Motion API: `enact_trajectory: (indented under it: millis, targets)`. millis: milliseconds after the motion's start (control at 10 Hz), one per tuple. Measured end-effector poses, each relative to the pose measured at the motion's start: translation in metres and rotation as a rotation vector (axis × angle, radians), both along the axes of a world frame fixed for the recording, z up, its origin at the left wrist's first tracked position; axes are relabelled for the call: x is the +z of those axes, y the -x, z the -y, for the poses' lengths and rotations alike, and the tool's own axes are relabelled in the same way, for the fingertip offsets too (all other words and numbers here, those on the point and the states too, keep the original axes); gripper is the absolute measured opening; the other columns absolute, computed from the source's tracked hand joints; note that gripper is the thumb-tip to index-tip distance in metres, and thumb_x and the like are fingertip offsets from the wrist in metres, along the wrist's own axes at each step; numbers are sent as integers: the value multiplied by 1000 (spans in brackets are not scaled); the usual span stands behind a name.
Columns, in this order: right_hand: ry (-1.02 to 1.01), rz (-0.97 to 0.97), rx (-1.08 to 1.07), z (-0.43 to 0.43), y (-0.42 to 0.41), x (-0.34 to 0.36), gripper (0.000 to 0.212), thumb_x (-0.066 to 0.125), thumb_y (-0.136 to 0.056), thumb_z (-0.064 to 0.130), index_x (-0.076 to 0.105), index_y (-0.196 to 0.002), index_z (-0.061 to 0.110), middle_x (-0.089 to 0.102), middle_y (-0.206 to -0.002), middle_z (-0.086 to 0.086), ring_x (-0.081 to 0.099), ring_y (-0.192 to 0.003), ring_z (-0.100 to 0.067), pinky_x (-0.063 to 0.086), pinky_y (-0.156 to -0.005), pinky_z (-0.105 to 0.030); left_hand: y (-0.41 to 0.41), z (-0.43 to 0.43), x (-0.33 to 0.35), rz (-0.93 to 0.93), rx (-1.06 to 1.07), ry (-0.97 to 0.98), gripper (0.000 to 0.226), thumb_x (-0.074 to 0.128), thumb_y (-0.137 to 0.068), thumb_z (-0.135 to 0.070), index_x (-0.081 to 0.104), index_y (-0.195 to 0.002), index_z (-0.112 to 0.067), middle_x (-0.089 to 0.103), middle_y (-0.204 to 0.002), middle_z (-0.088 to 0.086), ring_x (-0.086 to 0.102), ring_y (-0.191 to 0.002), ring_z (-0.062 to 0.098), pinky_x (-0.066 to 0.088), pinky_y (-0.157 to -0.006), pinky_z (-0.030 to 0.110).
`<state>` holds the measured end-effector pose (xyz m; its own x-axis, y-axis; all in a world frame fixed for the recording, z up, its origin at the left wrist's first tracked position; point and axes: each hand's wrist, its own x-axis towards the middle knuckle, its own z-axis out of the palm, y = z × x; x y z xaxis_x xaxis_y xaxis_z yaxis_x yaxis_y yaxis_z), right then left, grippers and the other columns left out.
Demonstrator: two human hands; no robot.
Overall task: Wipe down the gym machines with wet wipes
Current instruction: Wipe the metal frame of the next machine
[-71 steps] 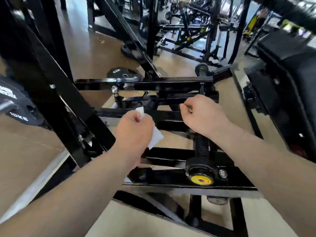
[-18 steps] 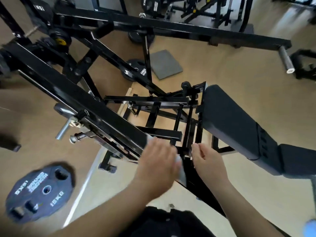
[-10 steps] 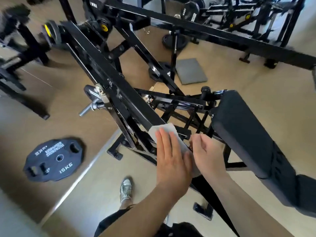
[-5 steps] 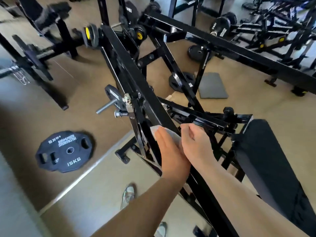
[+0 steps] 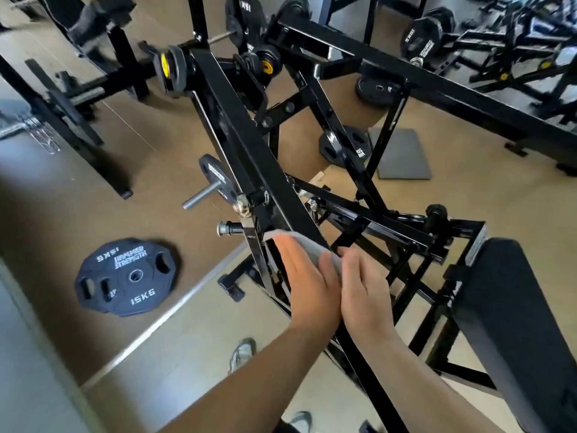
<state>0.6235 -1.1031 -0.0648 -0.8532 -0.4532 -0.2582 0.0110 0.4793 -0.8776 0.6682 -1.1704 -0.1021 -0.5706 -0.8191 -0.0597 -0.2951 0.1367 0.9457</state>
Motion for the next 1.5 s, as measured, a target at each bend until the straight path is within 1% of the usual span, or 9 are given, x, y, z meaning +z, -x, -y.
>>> enact_trajectory:
  millis: [100, 300, 500, 600, 700, 900, 1100, 1300, 1500]
  targets:
    - [168, 50, -111, -7, 0, 6, 28, 40, -110, 34, 67, -108, 30, 70, -92, 18, 67, -93, 4, 55, -71, -15, -6, -1, 2, 5, -31, 44, 48, 42, -104, -37, 21, -144, -21, 34, -141, 6, 41, -131, 32, 40, -117, 46]
    - [230, 26, -121, -18, -9, 11, 27, 45, -109, 26, 66, -94, 16, 65, -90, -7, 61, -79, -13, 50, -66, -10, 16, 39, 6, -40, 106, -21, 27, 45, -97, -26, 32, -117, -12, 40, -108, 6, 49, -96, 21, 53, -86, 44]
    - [100, 27, -72, -52, -12, 15, 26, 51, -104, 32, 73, -96, 21, 71, -91, 4, 67, -87, -5, 56, -81, -30, -19, -75, -4, -54, 39, -52, 65, 37, -105, -42, 12, -153, -6, 24, -150, 32, 32, -138, 50, 40, -109, 63]
    - [-84, -28, 71, -70, -8, 17, 33, 48, -104, 37, 69, -100, 12, 68, -89, -6, 64, -85, -18, 53, -80, -34, -52, -135, -11, -52, -92, -100, 71, 39, -107, -40, -4, -160, -21, 10, -166, 14, 12, -155, 36, 25, -125, 49]
    - [-220, -65, 195, -87, -8, 20, 32, 44, -106, 36, 62, -86, 20, 60, -74, 5, 58, -73, -11, 44, -68, -26, -65, -132, -12, -60, -201, -49, 60, 41, -105, -43, 15, -151, -14, 27, -151, 16, 33, -140, 42, 41, -111, 55]
    - [-210, -236, 173, -102, -27, 27, 29, 48, -108, 35, 65, -129, 25, 66, -112, 17, 54, -95, 16, 40, -72, -4, -10, -19, 2, 79, 73, -32, 66, 48, -100, -27, 22, -144, 14, 30, -151, 35, 34, -138, 51, 33, -114, 60]
    - [-66, -366, 148, -89, -61, 38, 28, 51, -106, 32, 68, -128, 26, 68, -116, 17, 62, -109, 5, 46, -90, -10, -66, -125, -13, -20, -76, -128, 75, 58, -100, -23, 15, -162, -20, 23, -168, 3, 26, -154, 23, 30, -124, 43]
    - [-48, -198, 304, -71, -98, 38, 21, 52, -106, 37, 66, -121, 34, 67, -106, 24, 57, -100, 23, 43, -77, 2, -133, -47, 0, -44, -186, -275, 35, 29, -112, -36, 41, -142, -24, 48, -96, -26, 46, -79, -35, 33, -73, -7]
    - [0, 278, 227, -1, -123, 3, 24, 59, -98, 56, 69, -110, 39, 72, -112, 16, 66, -109, 0, 54, -99, -32, -177, 31, 16, -63, -357, -124, 20, 32, -112, -36, 48, -121, -42, 54, -99, -18, 57, -89, -12, 42, -82, 6]
